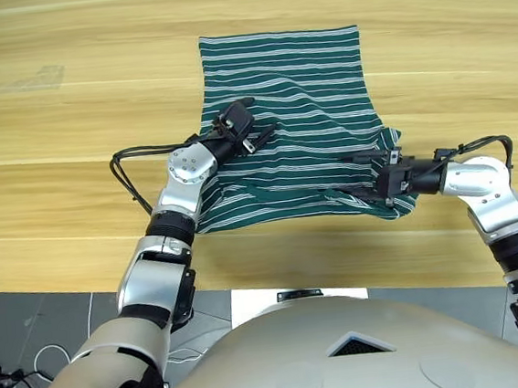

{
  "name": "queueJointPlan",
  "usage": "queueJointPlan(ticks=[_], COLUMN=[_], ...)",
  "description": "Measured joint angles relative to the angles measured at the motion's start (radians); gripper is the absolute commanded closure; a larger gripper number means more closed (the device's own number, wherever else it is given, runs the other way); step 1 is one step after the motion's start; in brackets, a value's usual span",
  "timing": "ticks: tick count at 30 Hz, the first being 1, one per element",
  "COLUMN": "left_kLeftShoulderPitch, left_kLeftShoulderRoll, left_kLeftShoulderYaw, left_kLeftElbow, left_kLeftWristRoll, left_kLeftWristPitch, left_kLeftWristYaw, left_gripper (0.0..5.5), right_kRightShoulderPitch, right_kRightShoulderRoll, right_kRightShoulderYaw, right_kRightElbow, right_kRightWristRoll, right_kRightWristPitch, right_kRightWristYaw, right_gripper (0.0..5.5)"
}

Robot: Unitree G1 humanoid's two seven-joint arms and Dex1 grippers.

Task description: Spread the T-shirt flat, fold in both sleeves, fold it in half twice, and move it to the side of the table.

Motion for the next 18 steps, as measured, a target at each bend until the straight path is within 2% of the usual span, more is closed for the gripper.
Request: queueJointPlan(ticks=[5,13,18], left_kLeftShoulderPitch=[-0.020,-0.059,-0.095], left_kLeftShoulderRoll=[0.000,-0.012,-0.017], left_kLeftShoulderYaw=[-0.013,-0.021,-0.021], left_kLeftElbow=[0.023,0.073,0.130], left_kLeftWristRoll=[0.003,0.004,0.004], left_kLeftWristPitch=[0.002,0.000,-0.011], left_kLeftWristYaw=[-0.003,-0.003,0.002], left_gripper=[2.13,2.13,2.13], right_kRightShoulderPitch=[0.136,0.195,0.303], right_kRightShoulderRoll=[-0.028,-0.048,-0.149], right_kRightShoulderYaw=[0.047,0.029,0.015], right_kRightElbow=[-0.117,-0.159,-0.222], right_kRightWristRoll=[0.000,0.003,0.041], right_kRightWristPitch=[0.020,0.050,0.008], right_kRightWristYaw=[0.016,-0.014,0.011], right_gripper=[2.84,2.84,2.84])
